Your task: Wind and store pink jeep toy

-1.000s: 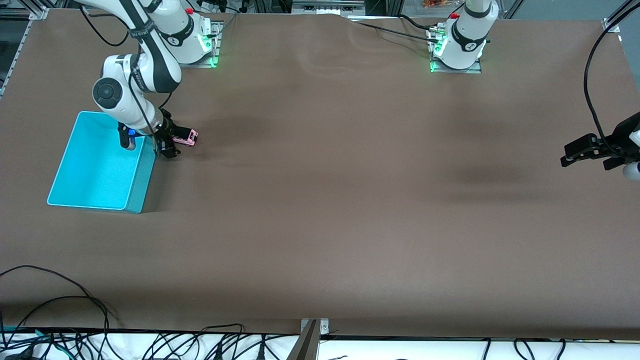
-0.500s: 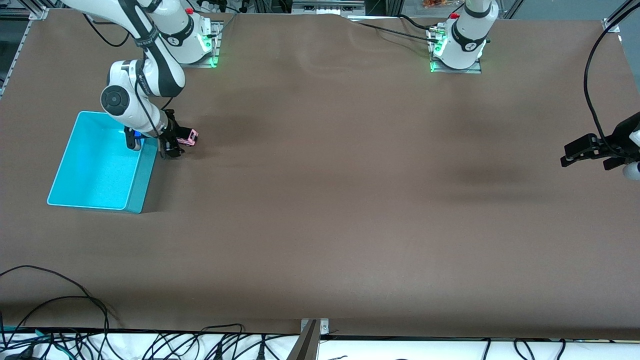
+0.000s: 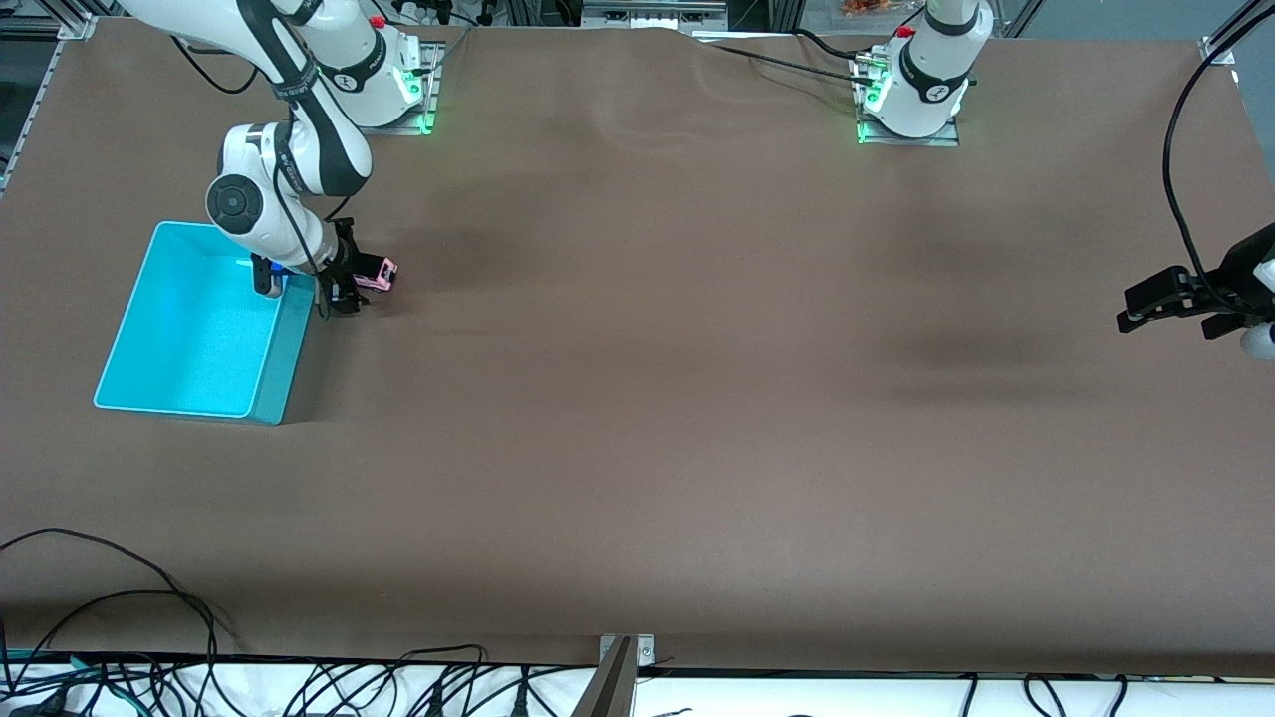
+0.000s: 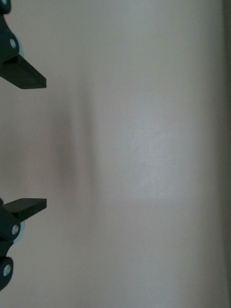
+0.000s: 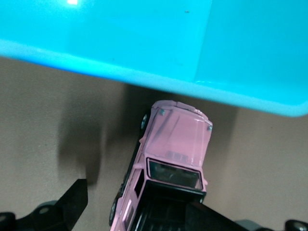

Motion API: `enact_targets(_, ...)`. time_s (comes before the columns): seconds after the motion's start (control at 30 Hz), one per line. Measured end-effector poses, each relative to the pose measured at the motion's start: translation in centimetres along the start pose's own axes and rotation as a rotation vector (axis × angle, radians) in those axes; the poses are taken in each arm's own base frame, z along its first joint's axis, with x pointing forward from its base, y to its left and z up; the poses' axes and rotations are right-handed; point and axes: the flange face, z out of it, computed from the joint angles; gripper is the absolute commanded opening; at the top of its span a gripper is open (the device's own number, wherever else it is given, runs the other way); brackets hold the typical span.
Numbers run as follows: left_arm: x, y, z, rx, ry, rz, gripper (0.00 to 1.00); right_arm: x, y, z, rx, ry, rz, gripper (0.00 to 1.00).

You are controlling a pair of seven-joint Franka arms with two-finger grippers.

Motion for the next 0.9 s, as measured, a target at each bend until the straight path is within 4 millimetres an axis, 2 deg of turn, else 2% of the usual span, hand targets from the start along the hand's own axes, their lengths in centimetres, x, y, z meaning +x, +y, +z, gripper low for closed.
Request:
enact_targets(0.33, 0.0, 0.0, 0.0, 0.000, 0.000, 0.000, 1.00, -0.2, 0.0, 0.0, -0.002, 0.001, 0.057, 1.00)
enact_targets(0.9, 0.0, 0.0, 0.0, 0.000, 0.000, 0.000, 1.00, -3.0, 0.7, 0.6, -0.045, 0.014, 0.091, 1.00)
